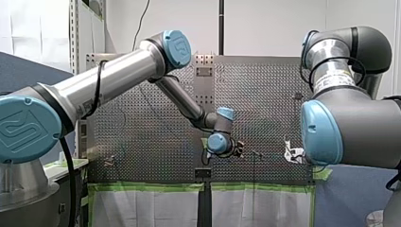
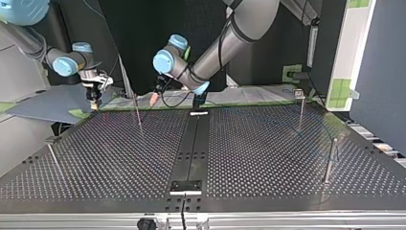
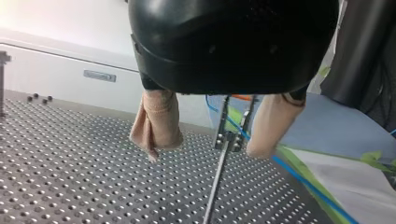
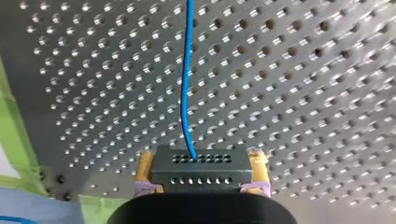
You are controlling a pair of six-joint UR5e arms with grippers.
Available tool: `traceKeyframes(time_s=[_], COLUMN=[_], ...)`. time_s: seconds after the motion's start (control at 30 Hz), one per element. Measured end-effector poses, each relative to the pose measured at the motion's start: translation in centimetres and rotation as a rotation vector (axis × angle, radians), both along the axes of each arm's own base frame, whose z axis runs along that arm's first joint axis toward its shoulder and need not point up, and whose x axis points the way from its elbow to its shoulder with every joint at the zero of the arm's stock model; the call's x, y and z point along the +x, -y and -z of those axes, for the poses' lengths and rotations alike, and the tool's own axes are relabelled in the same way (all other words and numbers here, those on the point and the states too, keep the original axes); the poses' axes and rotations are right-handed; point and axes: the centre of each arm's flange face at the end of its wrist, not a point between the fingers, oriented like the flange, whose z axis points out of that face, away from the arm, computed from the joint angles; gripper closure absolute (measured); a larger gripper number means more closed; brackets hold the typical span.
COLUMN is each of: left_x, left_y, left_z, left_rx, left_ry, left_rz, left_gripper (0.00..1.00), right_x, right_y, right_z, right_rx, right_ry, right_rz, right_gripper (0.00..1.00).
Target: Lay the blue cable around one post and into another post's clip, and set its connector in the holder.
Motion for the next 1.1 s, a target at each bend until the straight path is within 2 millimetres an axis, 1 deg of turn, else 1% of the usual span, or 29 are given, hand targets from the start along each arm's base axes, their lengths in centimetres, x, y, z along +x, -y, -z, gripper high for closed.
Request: traceKeyframes(time_s=[0.13, 0.3, 0.43, 0.63, 0.77, 0.87, 0.93, 1.03, 1.1], left_x=[-0.4, -0.6, -1.0, -1.2, -1.5, -1.8, -1.8, -1.7, -1.4], left_y=[-0.2, -1.3, -2.0, -2.2, -2.3, -2.9, -3.4, -4.3, -5.0], left_z=[-0.1, 0.5, 1.4, 1.7, 1.6, 1.5, 1.2, 0.2, -0.6], left_rx=[0.005, 0.002, 0.009, 0.013, 0.023, 0.039, 0.041, 0.031, 0.020], left_ry=[-0.005, -0.005, -0.014, -0.019, -0.024, -0.030, -0.027, -0.010, 0.007], left_rz=[0.001, -0.010, -0.013, -0.014, -0.016, -0.028, -0.042, -0.072, -0.099], left_gripper=[0.00, 0.00, 0.00, 0.00, 0.00, 0.00, 0.00, 0.00, 0.00], right_x=[0.4, 0.6, 0.4, -0.1, -0.5, -0.6, -0.6, -0.6, -0.6], right_y=[-0.8, -1.8, -2.6, -3.8, -4.0, -3.8, -3.7, -3.6, -3.6], right_z=[-1.6, -3.2, -4.6, -7.0, -9.2, -11.1, -12.5, -13.2, -13.0], right_rx=[0.012, 0.001, -0.016, -0.058, -0.095, -0.125, -0.146, -0.159, -0.159], right_ry=[-0.011, -0.017, -0.008, 0.038, 0.080, 0.110, 0.123, 0.130, 0.131], right_rz=[0.005, 0.031, 0.069, 0.137, 0.168, 0.161, 0.149, 0.140, 0.138], right_gripper=[1.00, 1.00, 1.00, 1.00, 1.00, 1.00, 1.00, 1.00, 1.00])
